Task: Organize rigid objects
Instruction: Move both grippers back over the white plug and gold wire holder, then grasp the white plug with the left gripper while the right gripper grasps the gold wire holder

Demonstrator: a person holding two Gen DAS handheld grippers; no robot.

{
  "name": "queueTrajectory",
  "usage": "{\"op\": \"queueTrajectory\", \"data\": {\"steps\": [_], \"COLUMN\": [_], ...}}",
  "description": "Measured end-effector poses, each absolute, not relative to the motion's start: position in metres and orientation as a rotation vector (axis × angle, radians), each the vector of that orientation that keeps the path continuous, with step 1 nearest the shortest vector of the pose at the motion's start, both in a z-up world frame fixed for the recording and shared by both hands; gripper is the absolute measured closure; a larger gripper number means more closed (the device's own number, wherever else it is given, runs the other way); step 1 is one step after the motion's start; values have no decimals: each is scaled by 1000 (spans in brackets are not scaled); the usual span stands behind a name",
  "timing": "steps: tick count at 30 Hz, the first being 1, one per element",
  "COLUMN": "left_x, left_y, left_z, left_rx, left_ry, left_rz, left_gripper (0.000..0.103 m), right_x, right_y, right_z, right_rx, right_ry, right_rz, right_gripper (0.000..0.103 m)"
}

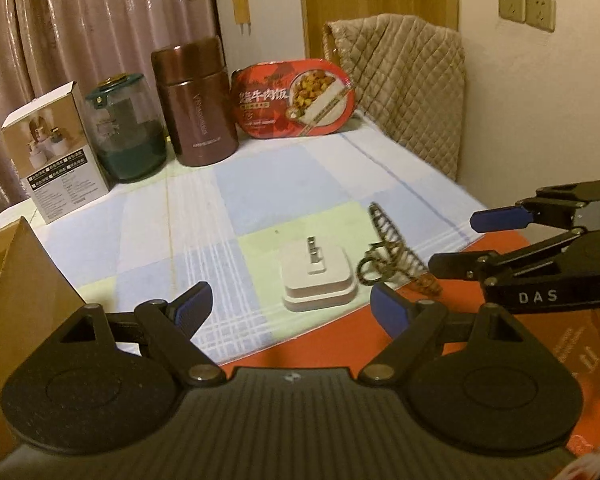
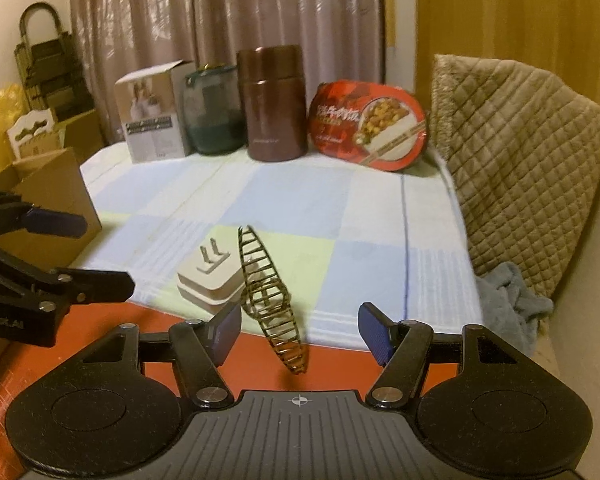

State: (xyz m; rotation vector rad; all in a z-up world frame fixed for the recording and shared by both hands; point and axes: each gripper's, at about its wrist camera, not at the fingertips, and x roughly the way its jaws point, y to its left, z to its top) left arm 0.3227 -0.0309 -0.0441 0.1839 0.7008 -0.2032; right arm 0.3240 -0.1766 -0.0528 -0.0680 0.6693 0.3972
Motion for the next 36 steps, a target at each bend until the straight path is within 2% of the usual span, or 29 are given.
{"op": "queueTrajectory", "data": {"steps": [18, 21, 25, 36], "left_x": [348, 350, 352, 368], "left_y": [-24, -22, -22, -35], "left_z": [-70, -72, -73, -85], "left_rx": [167, 151, 152, 68], "left_ry": [747, 751, 754, 778], "left_rz": [-173, -175, -176, -211], "left_gripper": [20, 20, 20, 20], "right_x": [367, 369, 370, 371], "right_y": [-150, -150, -154, -183], "right_z": [-86, -91, -90, -78], "right_rx": [-150, -147, -117, -15], "right_ry": [716, 726, 736, 749], "right_rz": [447, 457, 442, 288], "right_gripper": [64, 74, 80, 81]}}
